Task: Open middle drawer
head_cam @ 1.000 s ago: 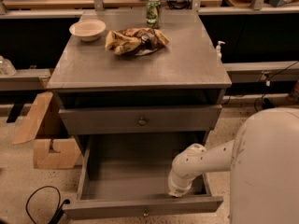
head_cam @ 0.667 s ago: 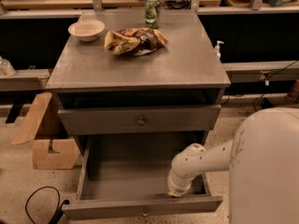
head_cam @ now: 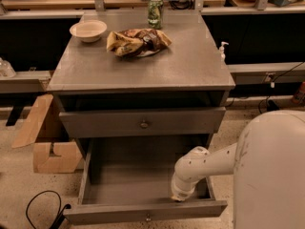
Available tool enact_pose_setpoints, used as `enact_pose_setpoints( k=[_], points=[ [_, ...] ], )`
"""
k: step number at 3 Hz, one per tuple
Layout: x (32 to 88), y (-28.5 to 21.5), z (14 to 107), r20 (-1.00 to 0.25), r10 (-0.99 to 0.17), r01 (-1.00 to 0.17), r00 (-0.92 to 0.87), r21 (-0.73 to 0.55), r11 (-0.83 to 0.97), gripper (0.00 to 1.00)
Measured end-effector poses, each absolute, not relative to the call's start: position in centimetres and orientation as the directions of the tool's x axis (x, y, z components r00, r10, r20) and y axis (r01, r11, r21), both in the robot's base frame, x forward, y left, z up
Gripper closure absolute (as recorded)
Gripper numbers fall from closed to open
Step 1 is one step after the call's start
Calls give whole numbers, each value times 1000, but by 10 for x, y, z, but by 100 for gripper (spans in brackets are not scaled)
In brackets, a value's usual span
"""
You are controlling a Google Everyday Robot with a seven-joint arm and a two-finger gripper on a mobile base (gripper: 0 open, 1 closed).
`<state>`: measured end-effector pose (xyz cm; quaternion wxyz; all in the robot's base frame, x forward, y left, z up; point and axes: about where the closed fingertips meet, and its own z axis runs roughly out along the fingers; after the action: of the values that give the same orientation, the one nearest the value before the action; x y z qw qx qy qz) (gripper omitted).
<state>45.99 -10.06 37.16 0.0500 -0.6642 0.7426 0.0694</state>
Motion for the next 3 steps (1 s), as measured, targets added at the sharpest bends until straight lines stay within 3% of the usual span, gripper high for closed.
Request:
enact_pose_setpoints(
  k=[1,3],
  points=[
    [460,-101,372,-166,-980,-993,-113,37,108,100],
    [461,-100,372,-166,-980,-993,-113,37,108,50]
  ],
)
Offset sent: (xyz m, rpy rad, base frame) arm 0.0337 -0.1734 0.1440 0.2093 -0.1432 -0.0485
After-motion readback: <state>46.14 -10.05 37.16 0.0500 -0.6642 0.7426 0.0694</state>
